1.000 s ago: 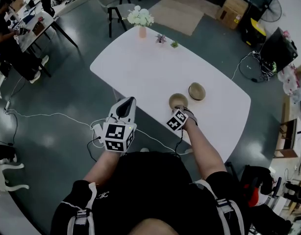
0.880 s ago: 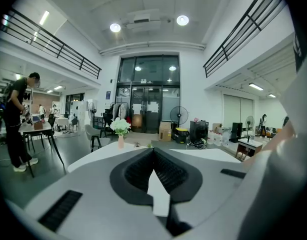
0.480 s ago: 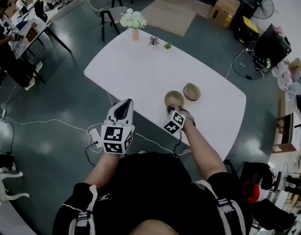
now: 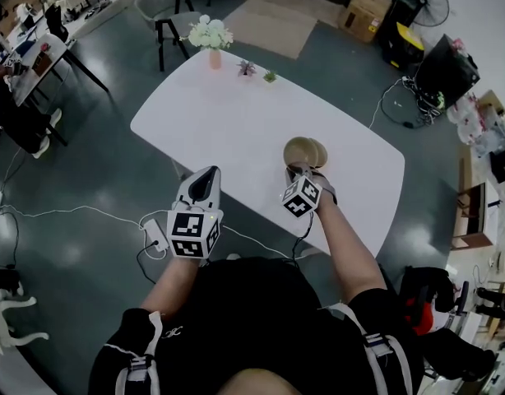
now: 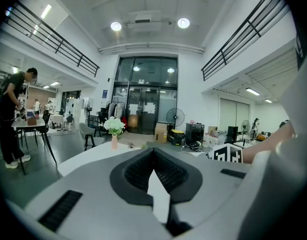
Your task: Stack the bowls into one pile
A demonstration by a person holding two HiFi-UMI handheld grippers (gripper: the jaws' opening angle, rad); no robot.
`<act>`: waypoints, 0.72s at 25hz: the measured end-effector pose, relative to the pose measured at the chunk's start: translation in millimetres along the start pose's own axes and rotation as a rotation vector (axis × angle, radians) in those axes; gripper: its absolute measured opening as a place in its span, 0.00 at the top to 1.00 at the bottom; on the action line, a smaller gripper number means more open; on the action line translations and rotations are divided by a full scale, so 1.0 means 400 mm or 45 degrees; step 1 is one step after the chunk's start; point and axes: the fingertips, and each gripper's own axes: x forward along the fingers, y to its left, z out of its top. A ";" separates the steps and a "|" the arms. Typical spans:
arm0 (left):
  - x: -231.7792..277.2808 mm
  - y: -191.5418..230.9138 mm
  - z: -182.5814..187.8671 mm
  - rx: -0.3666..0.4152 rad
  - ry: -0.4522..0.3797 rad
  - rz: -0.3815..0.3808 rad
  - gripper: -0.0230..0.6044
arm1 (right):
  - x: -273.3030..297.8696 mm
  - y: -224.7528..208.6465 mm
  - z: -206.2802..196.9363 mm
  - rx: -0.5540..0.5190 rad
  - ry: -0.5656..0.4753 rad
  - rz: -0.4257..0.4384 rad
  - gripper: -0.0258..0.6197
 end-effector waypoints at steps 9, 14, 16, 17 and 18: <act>0.031 -0.002 -0.005 -0.006 0.012 0.000 0.94 | 0.056 -0.050 -0.099 0.057 0.126 0.060 0.92; 0.041 -0.003 -0.006 -0.003 0.019 0.003 0.94 | 0.075 -0.074 -0.142 0.116 0.171 0.080 0.92; 0.045 0.002 -0.006 -0.003 0.023 0.005 0.94 | 0.084 -0.083 -0.151 0.136 0.188 0.086 0.92; 0.047 0.005 -0.007 -0.004 0.026 0.006 0.94 | 0.089 -0.086 -0.156 0.148 0.195 0.092 0.91; 0.048 0.006 -0.008 -0.004 0.029 0.007 0.94 | 0.094 -0.089 -0.161 0.159 0.203 0.098 0.91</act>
